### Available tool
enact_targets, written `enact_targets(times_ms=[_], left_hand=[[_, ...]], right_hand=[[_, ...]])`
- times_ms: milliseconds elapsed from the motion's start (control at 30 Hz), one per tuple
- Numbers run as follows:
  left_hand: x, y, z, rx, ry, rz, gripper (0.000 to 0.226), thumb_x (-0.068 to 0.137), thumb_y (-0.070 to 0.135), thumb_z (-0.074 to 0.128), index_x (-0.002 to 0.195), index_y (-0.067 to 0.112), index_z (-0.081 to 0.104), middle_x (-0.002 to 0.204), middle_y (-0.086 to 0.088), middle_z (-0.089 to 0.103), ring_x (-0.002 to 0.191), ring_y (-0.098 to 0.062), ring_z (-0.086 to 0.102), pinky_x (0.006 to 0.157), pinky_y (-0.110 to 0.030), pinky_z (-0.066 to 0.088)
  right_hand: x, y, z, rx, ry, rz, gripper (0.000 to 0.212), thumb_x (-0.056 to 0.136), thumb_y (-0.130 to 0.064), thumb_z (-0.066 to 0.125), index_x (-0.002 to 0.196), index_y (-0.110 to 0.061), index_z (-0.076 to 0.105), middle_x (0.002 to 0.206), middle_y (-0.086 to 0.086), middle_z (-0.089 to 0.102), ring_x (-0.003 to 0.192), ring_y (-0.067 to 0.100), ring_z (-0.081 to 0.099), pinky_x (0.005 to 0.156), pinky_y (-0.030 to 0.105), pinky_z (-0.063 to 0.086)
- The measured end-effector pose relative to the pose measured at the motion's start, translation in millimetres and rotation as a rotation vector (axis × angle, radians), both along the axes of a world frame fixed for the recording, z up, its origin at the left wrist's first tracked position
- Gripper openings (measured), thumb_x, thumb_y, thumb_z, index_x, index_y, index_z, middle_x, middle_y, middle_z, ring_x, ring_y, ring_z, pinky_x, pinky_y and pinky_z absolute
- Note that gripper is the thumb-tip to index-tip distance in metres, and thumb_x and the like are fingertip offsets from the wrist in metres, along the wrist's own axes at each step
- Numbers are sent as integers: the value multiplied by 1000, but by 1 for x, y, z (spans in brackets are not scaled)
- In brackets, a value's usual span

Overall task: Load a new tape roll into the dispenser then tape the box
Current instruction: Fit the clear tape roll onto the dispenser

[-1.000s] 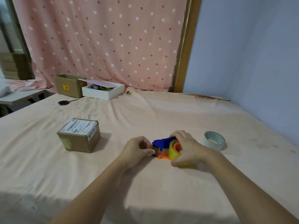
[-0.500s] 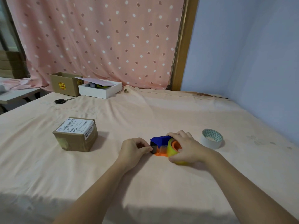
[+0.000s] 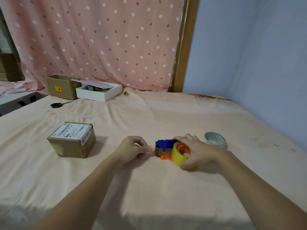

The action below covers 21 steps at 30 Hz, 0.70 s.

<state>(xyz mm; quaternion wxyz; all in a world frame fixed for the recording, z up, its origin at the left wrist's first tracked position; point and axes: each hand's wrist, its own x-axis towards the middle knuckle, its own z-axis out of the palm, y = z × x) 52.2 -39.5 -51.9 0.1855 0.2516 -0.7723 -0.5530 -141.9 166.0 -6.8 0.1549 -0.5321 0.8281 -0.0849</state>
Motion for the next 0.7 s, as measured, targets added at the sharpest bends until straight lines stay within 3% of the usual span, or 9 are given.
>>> enact_targets(times_ms=[133,267,500,600,700], left_hand=[[-16,-9,9,-3,-91,-33,17,80,10,84,68,13,73,58,1,65,52,-13,56,54,-25,49],[-28,-16,18,-8,-178,-53,19,81,9,83,67,16,73,50,10,64,45,-8,50,44,-19,41],[-39,-29,22,-94,-251,-129,19,77,6,84,66,18,76,55,4,70,45,-7,57,43,-16,41],[-39,-34,25,-212,-343,-130,11,70,15,91,70,18,80,58,3,72,52,-10,61,47,-15,45],[-34,-37,26,-408,-391,-70,20,72,32,89,84,18,82,76,0,76,68,-13,66,64,-23,55]], right_hand=[[-9,-9,4,9,74,-37,107,64,-45,73,155,-44,16,140,-15,34,130,14,31,106,36,42],[-12,-17,2,14,149,-65,111,62,-46,68,157,-44,11,161,-11,22,144,18,24,114,40,36],[-11,-18,0,-30,152,-88,113,64,-43,65,159,-42,3,165,-7,16,152,16,12,121,41,25],[-12,-18,1,6,180,-79,117,64,-41,67,159,-44,-2,170,-6,8,156,19,4,125,42,17],[-12,-20,2,44,191,-80,120,65,-38,68,158,-44,-9,171,-6,-2,158,21,-7,127,46,8]])
